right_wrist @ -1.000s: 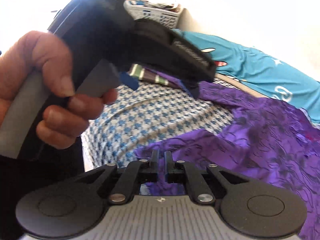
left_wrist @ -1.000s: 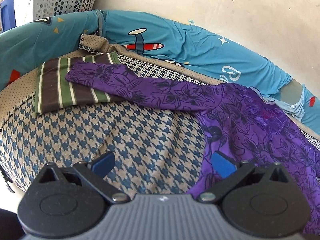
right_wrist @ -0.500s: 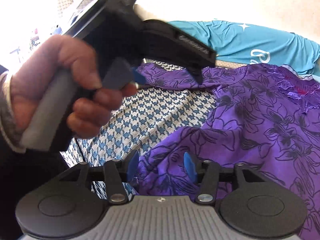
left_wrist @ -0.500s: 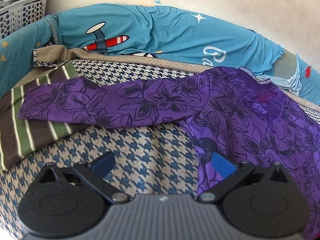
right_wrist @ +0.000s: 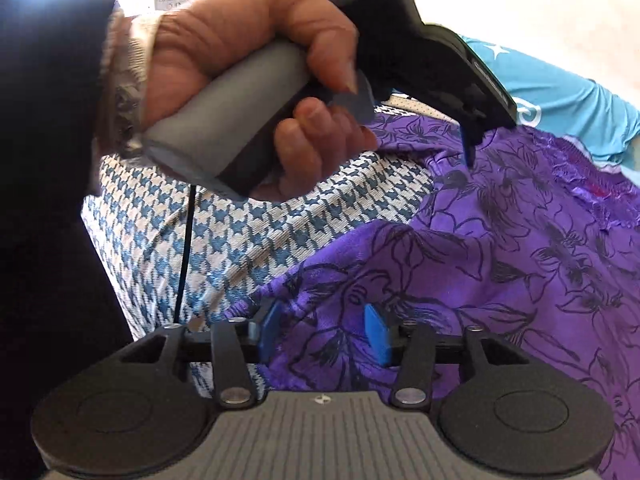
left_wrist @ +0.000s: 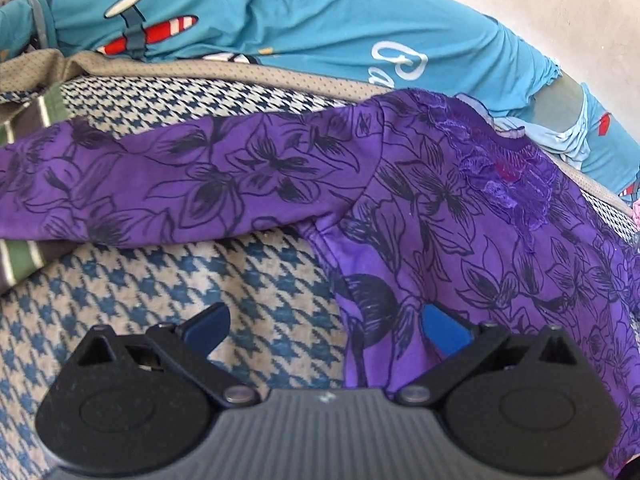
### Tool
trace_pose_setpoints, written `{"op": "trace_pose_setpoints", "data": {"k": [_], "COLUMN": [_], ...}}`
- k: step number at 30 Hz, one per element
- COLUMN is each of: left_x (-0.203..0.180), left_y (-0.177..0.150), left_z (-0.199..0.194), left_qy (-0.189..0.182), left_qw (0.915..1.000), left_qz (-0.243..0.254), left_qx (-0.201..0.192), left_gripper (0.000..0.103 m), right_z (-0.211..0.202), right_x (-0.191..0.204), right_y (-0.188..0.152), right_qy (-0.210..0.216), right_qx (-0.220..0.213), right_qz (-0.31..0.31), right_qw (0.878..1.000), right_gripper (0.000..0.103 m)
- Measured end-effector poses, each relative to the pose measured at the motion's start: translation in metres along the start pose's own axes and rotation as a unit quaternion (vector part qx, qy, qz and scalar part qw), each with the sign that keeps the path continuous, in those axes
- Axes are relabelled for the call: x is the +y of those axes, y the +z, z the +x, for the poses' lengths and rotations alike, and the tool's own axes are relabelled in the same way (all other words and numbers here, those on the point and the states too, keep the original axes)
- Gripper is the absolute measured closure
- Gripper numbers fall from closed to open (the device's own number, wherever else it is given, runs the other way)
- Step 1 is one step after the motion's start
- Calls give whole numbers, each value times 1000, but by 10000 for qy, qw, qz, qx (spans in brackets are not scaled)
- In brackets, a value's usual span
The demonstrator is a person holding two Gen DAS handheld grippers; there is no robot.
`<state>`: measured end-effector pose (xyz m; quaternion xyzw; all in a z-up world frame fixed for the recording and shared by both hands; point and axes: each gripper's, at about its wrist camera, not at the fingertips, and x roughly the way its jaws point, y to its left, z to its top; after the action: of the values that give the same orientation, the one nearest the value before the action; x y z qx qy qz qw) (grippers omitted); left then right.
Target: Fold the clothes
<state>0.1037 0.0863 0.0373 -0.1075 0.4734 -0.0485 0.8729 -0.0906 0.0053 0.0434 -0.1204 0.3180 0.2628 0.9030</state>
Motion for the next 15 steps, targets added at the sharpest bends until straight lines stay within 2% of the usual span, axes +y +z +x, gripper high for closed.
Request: {"op": "trace_pose_setpoints", "data": {"k": [7,11,13,15], "left_x": [-10,-16,-20,-22], "left_y": [3,2,2,1], "left_z": [20,26,27,26], "left_qy": [-165,1,97,102], "left_qw": [9994,9994,9993,9990], "left_qz": [-23,127,233,356], "left_qx": [302,313,292,240], "left_gripper": [0,5,17,40], "right_z": [1,2,1,1], "right_x": [-6,-8,-8,-8], "right_y": [0,1,1,1], "right_qy": [99,173,207,239], "right_qx": [-47,-82,-88,-94], "right_qz": [56,68,70,75], "right_qw": [9999,9998,9997,9996], "right_gripper": [78,88,91,94]}}
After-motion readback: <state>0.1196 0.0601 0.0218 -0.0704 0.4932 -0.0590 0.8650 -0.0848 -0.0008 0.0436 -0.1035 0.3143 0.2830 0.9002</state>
